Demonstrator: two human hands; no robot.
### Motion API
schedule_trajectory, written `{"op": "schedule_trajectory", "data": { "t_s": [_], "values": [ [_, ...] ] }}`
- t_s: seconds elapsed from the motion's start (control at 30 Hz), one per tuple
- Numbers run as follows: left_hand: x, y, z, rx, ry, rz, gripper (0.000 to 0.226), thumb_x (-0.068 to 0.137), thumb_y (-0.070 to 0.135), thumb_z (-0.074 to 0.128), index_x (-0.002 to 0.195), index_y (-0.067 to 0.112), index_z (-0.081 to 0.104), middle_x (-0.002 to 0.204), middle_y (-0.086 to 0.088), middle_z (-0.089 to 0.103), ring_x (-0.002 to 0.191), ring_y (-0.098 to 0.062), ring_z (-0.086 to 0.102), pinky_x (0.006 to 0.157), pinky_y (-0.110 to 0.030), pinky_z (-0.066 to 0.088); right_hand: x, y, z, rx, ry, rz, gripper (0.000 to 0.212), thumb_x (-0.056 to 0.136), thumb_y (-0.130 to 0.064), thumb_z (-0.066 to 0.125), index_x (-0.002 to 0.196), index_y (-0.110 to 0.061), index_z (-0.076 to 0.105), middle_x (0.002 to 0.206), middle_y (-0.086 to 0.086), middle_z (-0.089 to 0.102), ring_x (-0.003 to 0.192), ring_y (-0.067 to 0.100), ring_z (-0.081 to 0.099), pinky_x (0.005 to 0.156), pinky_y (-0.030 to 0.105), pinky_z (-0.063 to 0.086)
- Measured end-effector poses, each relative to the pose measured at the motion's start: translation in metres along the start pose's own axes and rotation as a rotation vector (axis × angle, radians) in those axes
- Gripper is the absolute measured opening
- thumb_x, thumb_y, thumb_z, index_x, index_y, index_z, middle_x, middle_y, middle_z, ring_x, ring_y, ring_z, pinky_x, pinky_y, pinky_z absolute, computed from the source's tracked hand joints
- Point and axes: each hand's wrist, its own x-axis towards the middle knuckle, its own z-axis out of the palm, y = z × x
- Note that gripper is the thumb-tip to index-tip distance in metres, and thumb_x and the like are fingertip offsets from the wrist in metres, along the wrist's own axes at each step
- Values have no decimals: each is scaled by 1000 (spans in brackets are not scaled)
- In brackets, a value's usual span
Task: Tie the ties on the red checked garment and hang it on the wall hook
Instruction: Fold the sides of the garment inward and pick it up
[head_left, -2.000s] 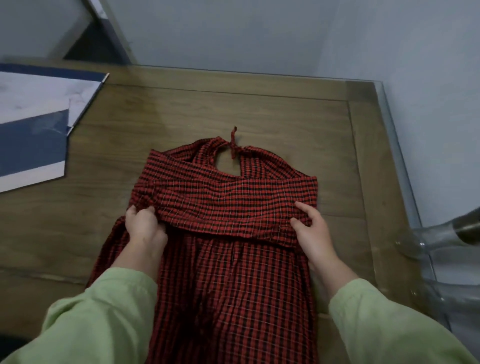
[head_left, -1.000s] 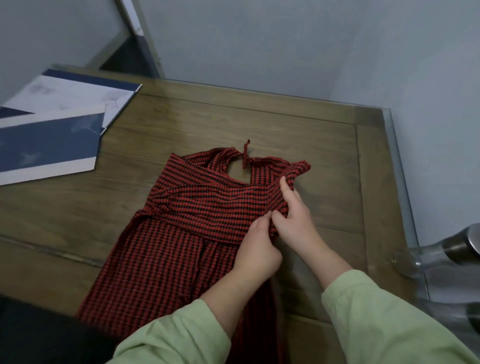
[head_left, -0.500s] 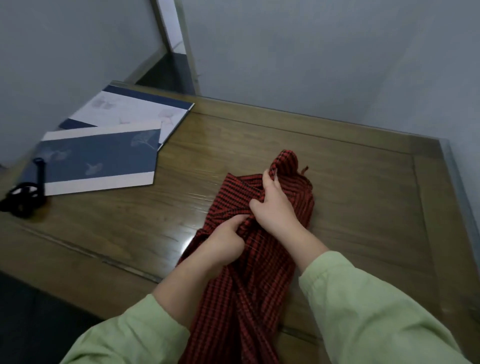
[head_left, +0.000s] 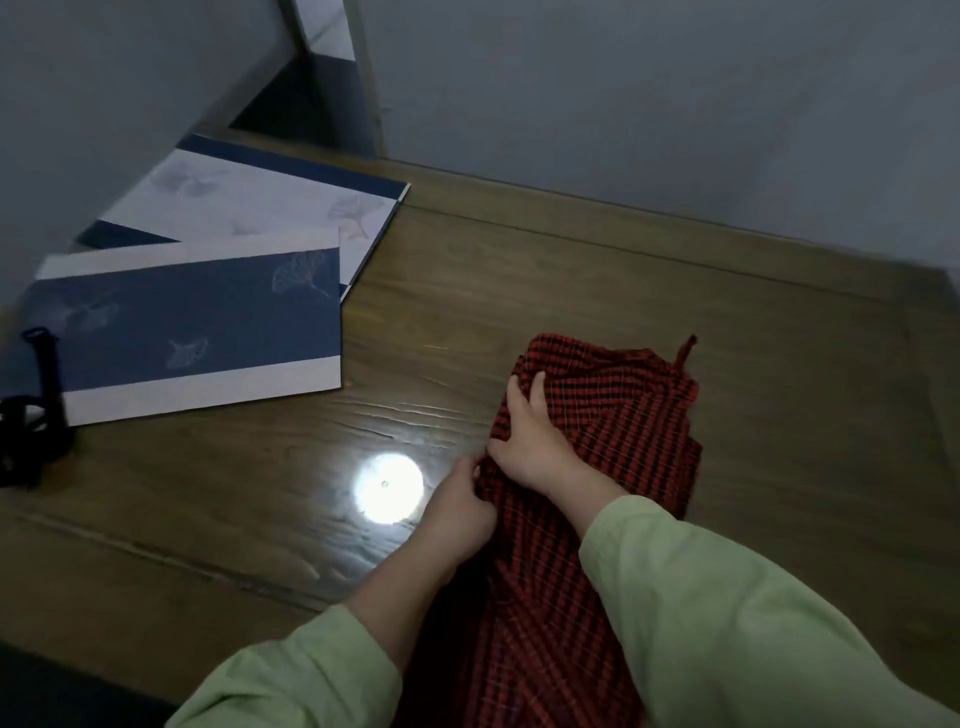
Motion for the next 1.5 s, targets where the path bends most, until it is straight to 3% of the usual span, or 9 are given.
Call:
{"op": "schedule_trajectory", "data": {
  "t_s": [0.1,0.17,0.27,0.43,0.73,1.03,1.17,1.3,1.5],
  "values": [
    [17,6,-1,-7,39,28,44,84,9,56,126,23,50,101,5,65,91,-11,63,74,-25,50,5,2,2,86,27,-3,79,95,-21,54,154,-32,3,161,10,-20,128,31,50,89,24,43],
    [28,15,-2,-44,58,29,41,83,7,59,119,25,49,95,10,62,85,-5,61,74,-22,49,8,7,-3,188,208,-78,63,95,-16,53,151,-28,26,162,12,10,141,25,35,101,18,29],
    [47,29,-1,-13,65,53,61,80,13,66,136,20,44,117,2,56,102,-14,60,88,-32,52,10,25,-27,286,583,-90,40,91,-7,51,127,-20,60,134,2,54,121,16,54,103,21,37],
    [73,48,6,7,25,39,77,80,17,73,145,10,32,132,-6,53,113,-22,57,97,-38,49,12,84,-78,365,815,174,42,81,3,45,109,-18,68,116,7,62,110,20,59,102,27,42],
    [96,41,2,-50,-38,31,59,82,13,72,135,15,45,127,-4,61,109,-21,61,97,-43,51,16,135,-82,689,693,456,42,85,-26,63,126,-24,57,118,3,63,104,22,63,96,39,52],
    [93,34,2,-147,-141,5,54,80,19,76,126,15,50,119,-1,65,105,-21,64,94,-42,53,21,116,-75,870,628,315,56,93,-1,50,145,-21,40,130,9,60,110,19,62,98,36,50],
    [83,35,-5,-376,-283,-112,40,82,15,72,121,16,60,109,-6,71,97,-23,69,83,-36,56,12,115,-86,1192,513,387,62,95,6,38,143,-33,40,115,14,65,90,25,68,75,39,59],
    [73,37,-13,-482,-350,-108,37,84,17,71,120,18,62,110,-7,73,98,-25,71,79,-36,56,1,117,-91,1344,380,256,57,95,10,40,136,-28,53,105,10,74,82,20,72,64,31,60],
    [45,59,-22,-644,-372,19,24,89,15,61,113,17,64,103,-8,75,92,-25,72,76,-38,57,-24,108,-109,1451,543,-95,59,86,22,44,135,-11,51,120,13,68,103,22,68,74,28,60]
  ]
}}
